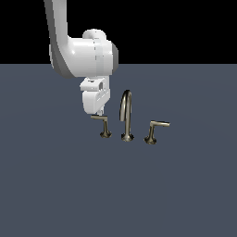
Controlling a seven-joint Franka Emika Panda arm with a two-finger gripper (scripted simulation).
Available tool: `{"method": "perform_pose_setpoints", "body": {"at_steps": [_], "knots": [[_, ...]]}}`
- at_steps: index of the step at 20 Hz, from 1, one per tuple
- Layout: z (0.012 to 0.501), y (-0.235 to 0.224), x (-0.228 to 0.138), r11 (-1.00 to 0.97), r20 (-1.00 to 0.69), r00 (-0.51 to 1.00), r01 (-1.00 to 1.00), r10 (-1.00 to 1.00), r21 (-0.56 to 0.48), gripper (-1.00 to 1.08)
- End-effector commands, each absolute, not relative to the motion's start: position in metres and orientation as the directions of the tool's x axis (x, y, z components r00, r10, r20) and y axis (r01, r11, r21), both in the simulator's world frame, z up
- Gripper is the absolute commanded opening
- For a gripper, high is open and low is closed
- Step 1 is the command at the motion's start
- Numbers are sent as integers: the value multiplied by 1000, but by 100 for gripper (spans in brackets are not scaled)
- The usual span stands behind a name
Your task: Turn on the faucet by rotating a designated handle.
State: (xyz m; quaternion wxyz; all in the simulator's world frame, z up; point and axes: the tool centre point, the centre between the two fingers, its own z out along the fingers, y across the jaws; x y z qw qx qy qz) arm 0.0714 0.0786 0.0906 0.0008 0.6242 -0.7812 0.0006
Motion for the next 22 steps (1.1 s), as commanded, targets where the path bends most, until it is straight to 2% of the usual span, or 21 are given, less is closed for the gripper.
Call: {"method": "perform_pose_setpoints", "body": {"at_steps": [1, 9, 11, 22], "knots": [[91, 83, 67, 220, 2, -220, -976, -976, 0, -100], [91, 105, 42, 221, 0, -221, -975, -975, 0, -100], [91, 96, 50, 210, -1, -210, -978, -978, -9, -100], [91, 101, 14, 217, 0, -217, -976, -976, -3, -100]]}}
